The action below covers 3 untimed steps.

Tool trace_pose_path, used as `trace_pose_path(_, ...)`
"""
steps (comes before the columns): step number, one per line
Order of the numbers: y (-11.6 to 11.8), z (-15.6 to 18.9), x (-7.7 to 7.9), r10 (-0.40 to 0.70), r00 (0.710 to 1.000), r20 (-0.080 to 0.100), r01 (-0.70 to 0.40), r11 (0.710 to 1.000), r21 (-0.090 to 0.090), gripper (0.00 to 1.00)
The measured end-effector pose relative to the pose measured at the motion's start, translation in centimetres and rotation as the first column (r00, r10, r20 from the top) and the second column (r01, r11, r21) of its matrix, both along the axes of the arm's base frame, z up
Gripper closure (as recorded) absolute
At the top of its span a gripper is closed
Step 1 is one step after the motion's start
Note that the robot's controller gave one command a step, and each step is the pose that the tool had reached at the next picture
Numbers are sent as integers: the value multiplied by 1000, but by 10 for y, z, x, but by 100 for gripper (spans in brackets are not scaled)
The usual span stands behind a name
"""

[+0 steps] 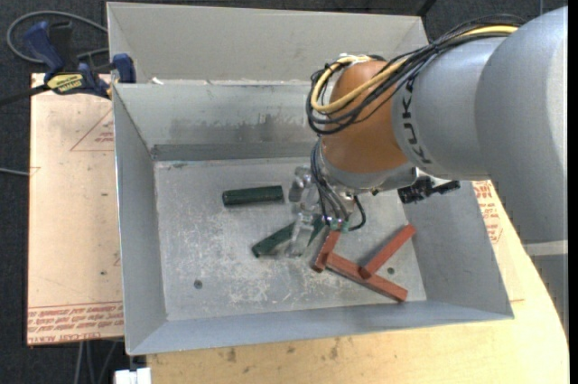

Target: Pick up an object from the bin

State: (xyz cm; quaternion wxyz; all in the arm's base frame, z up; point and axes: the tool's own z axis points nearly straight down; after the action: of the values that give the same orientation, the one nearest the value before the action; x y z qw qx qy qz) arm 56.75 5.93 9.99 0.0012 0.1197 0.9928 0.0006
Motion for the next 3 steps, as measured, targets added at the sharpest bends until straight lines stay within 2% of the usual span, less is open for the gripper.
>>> trace_pose_path(1,16,-31,-7,-39,999,-4,39,999,1,0)
trace_pose_path(2,17,-31,-6,-37,999,-1,37,999,0,0)
trace_pose_path(3,17,-30,-5,-37,999,1,37,999,1,100)
